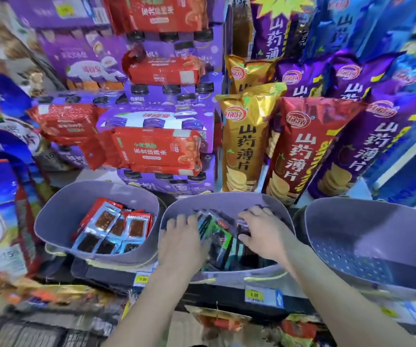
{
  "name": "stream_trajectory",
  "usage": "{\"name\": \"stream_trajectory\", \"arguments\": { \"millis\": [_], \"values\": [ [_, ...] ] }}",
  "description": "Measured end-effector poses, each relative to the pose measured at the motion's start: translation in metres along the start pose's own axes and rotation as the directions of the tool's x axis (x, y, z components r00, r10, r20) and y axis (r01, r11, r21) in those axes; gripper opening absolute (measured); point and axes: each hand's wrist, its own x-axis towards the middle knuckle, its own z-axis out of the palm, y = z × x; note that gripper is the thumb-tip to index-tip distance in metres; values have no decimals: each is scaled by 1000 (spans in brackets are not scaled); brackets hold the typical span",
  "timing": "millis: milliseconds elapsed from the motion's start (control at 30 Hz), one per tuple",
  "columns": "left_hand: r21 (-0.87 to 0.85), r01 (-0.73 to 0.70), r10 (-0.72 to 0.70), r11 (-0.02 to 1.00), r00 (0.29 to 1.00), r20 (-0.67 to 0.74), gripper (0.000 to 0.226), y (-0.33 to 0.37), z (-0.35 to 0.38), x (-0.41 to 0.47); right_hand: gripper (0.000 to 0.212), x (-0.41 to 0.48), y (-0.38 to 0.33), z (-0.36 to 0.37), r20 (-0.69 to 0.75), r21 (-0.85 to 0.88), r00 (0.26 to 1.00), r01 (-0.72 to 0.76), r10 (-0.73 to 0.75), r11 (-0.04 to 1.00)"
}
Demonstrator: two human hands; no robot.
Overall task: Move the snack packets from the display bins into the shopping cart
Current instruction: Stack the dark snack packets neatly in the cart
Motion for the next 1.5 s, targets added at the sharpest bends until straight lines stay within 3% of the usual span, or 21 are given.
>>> {"name": "stream_trajectory", "arguments": {
  "millis": [233,533,800,1033,1200,1400,1500],
  "values": [
    [-5,131,-129,991,975,-180,62,-13,-21,-72,53,-45,-31,-15,-162,-120,983,71,-90,990],
    [-66,476,-480,877,863,-158,65,-78,-8,-187,52,-86,-120,7,-159,-256,920,313,-359,915],
    [-194,714,-737,673,669,-94,63,-174,31,-292,48,-119,-248,54,-38,-302,801,560,-597,772],
    [-236,870,-895,433,445,-1,56,-281,72,-389,55,-147,-382,112,104,-334,701,693,-706,639],
    [-267,921,-943,282,318,98,61,-334,104,-442,55,-167,-450,159,229,-335,626,770,-745,544],
    [-295,938,-944,182,250,214,60,-374,145,-473,53,-163,-514,204,380,-310,536,842,-754,442],
    [-358,930,-942,85,193,276,60,-394,165,-468,54,-145,-544,227,463,-291,490,871,-739,396]
  ]
}}
